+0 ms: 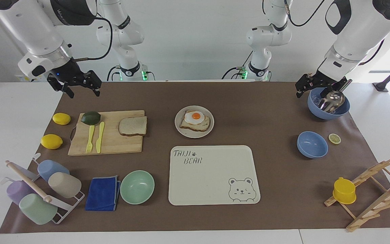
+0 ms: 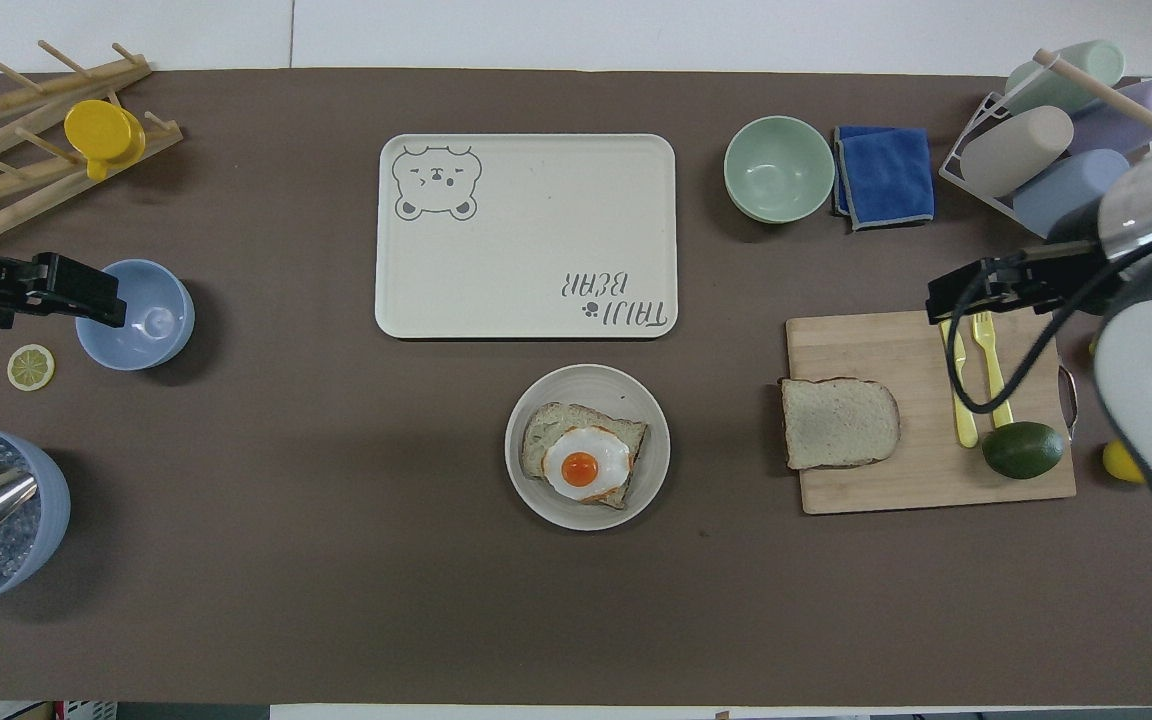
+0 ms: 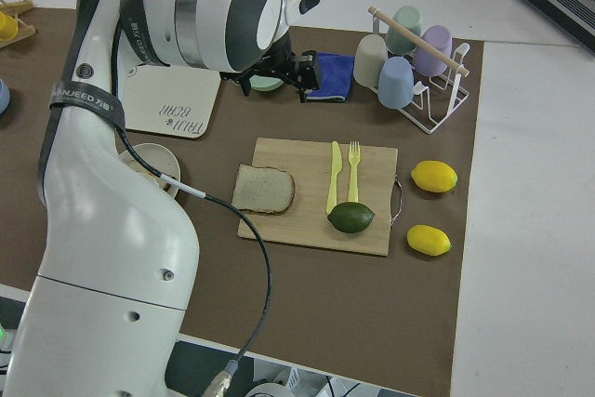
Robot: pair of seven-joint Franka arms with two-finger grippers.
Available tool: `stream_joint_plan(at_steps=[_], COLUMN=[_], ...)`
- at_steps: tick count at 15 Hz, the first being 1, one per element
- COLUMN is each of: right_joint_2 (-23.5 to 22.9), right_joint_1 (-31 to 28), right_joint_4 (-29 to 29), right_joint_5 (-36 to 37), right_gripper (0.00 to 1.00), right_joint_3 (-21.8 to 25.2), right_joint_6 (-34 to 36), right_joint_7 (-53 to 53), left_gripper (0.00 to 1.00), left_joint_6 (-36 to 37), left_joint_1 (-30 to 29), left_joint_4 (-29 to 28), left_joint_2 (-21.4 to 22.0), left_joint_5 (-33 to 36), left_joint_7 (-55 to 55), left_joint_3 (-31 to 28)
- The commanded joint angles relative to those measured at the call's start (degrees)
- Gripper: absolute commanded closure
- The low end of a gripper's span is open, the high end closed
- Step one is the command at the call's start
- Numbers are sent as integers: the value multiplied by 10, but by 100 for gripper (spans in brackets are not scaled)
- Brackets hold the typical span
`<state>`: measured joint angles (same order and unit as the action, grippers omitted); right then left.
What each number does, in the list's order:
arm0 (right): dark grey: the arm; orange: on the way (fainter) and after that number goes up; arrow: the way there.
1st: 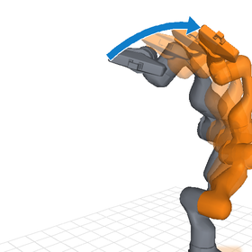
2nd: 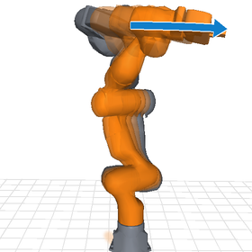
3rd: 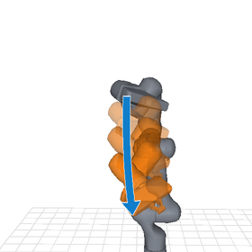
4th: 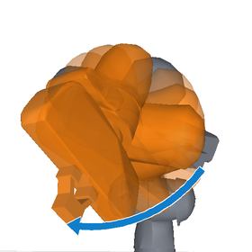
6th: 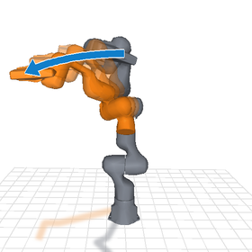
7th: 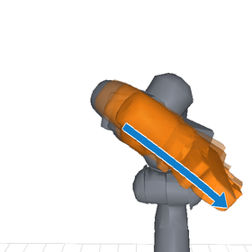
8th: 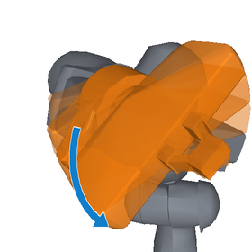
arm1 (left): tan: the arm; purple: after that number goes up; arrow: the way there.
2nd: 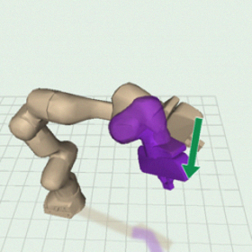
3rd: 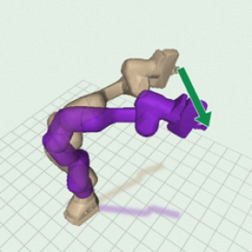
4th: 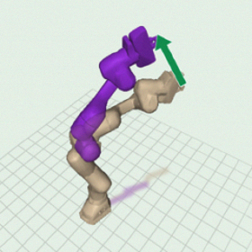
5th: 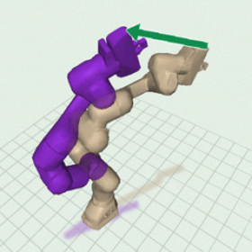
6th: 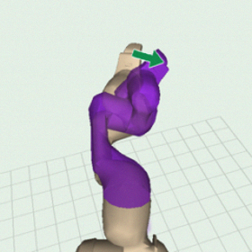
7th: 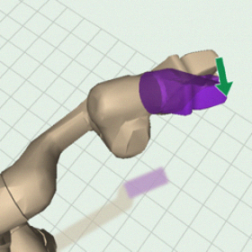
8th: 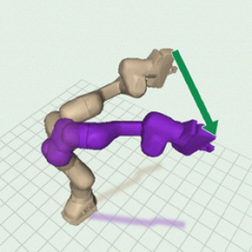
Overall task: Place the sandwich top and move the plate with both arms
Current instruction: 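Reach the right gripper down to the bread slice on the cutting board, then grasp the bread slice with the right gripper and lift it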
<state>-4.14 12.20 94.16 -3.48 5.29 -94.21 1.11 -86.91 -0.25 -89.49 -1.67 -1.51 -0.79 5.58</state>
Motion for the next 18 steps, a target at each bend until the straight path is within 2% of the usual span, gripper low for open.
stream_joint_plan(at_steps=[1,2,4,8,12,15,16,18], right_joint_2=[-62,-69,-65,-80,-101,-104,-101,-99], right_joint_1=[53,69,73,124,171,168,169,169], right_joint_4=[12,34,93,153,219,248,262,266], right_joint_5=[65,98,106,130,223,262,273,290], right_gripper=[0,0,0,0,0,0,2,14], right_joint_3=[1,0,-4,-9,-9,-9,-8,-8], right_joint_6=[-49,-79,-127,-149,-187,-197,-205,-196], right_joint_7=[41,68,95,179,258,266,265,264], left_gripper=[0,0,0,0,0,0,0,0], left_joint_6=[-1,-1,-1,-1,-1,-1,-1,-1], left_joint_1=[-6,-6,-6,-6,-6,-6,-6,-6], left_joint_4=[-6,-6,-6,-6,-6,-6,-6,-6], left_joint_2=[8,8,9,8,8,8,8,8], left_joint_5=[8,8,8,9,8,9,8,9], left_joint_7=[6,6,6,6,6,6,6,6], left_joint_3=[6,6,6,6,6,6,6,6])
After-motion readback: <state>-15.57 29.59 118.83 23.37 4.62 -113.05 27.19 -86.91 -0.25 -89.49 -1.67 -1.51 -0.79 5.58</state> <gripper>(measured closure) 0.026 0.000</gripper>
